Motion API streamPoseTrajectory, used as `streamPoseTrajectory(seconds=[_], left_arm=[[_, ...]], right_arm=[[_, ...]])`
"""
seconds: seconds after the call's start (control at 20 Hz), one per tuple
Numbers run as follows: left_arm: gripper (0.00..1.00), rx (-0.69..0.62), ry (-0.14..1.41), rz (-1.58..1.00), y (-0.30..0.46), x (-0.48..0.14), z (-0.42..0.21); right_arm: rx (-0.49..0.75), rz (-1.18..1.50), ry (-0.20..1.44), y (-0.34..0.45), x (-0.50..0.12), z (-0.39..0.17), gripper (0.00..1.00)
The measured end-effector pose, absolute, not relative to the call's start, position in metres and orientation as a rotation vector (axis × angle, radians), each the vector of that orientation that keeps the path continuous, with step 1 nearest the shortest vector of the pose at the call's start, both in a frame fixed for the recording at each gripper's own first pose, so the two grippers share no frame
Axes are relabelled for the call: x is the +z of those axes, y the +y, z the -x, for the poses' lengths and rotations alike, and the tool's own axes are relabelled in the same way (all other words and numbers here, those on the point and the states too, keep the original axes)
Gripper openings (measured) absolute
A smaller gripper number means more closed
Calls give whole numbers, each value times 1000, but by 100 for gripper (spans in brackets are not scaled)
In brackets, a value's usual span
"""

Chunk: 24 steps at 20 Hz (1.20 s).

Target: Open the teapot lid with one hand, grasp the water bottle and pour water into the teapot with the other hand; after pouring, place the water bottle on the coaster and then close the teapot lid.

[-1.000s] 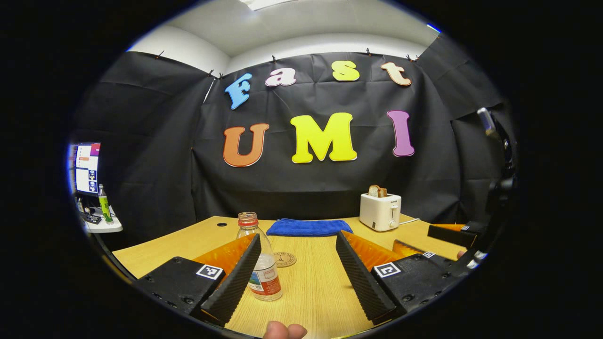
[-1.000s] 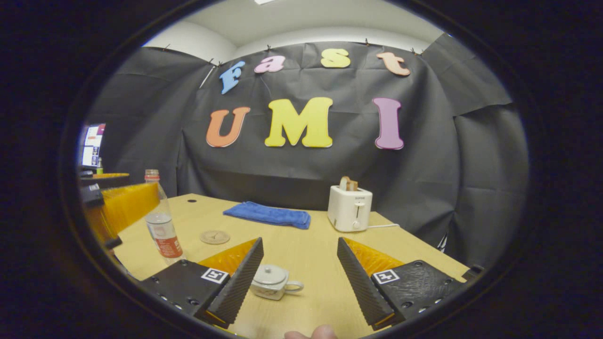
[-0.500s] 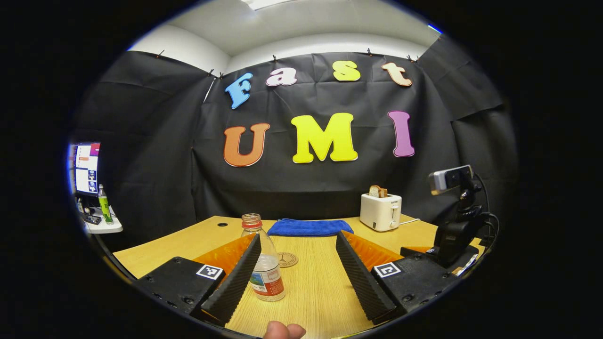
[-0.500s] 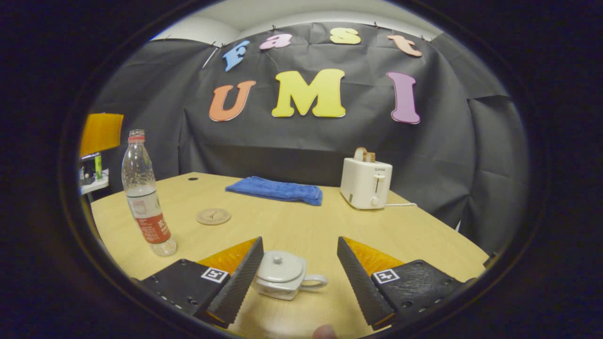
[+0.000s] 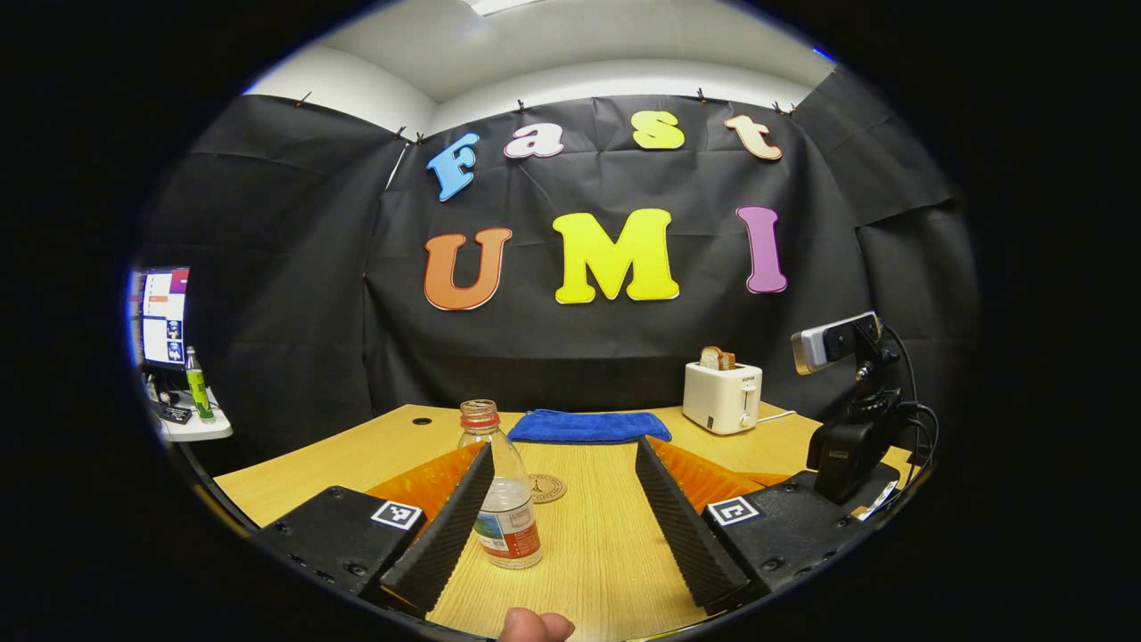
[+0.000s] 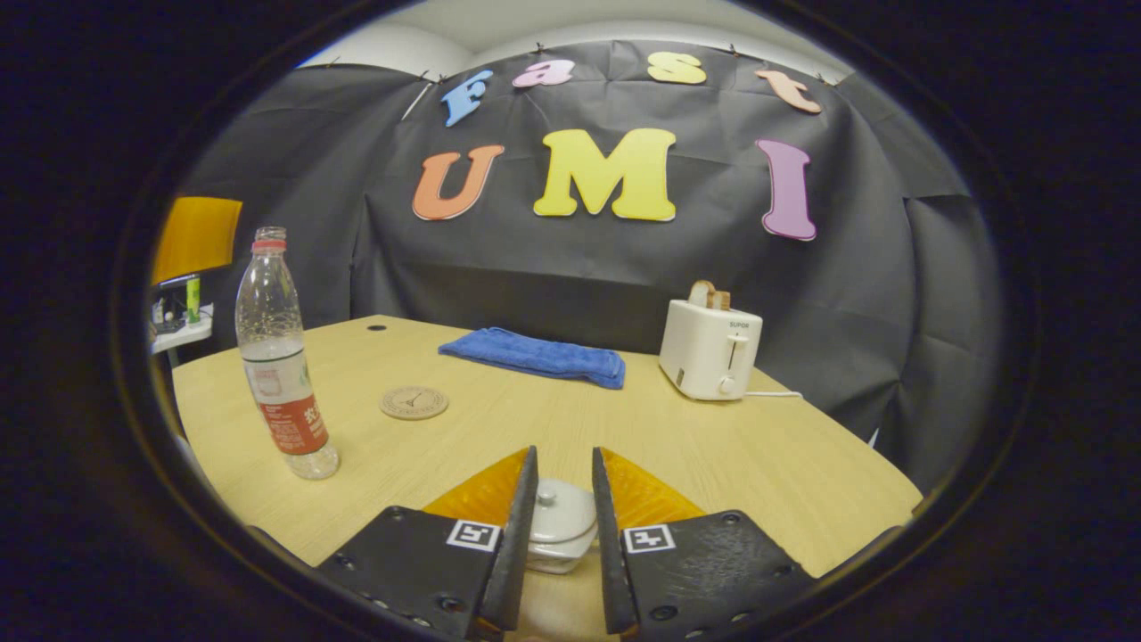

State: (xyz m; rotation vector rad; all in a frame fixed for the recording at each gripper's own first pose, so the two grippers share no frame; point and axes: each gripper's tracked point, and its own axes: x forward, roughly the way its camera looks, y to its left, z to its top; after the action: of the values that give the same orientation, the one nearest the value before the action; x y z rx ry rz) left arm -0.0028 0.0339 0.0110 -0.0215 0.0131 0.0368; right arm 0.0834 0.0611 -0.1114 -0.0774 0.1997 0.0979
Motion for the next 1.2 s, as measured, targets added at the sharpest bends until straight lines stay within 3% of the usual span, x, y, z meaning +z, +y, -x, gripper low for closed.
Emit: streamPoseTrajectory(seconds=[0.05,0.1,0.15,0.2,0.25,0.35,0.4,0.75,1.2], left_arm=[[100,34,15,20,33,11,2],[100,32,18,20,31,10,3],[100,31,20,21,30,9,3],[100,30,21,20,31,9,6],[100,31,24,20,31,8,9],[100,28,39,20,37,-1,16],[100,29,56,19,42,-10,20],[100,30,205,62,78,-73,40],[100,-44,269,45,74,-104,6]], right_arm=[[95,93,201,61,-112,-84,43],[110,111,194,64,-111,-86,36],[125,120,204,67,-114,-88,36],[117,139,200,65,-115,-87,0],[117,150,198,67,-113,-85,7],[138,133,204,65,-113,-90,7],[135,129,204,66,-113,-86,1],[181,57,196,69,-101,-87,0],[214,57,147,65,-68,-78,0]])
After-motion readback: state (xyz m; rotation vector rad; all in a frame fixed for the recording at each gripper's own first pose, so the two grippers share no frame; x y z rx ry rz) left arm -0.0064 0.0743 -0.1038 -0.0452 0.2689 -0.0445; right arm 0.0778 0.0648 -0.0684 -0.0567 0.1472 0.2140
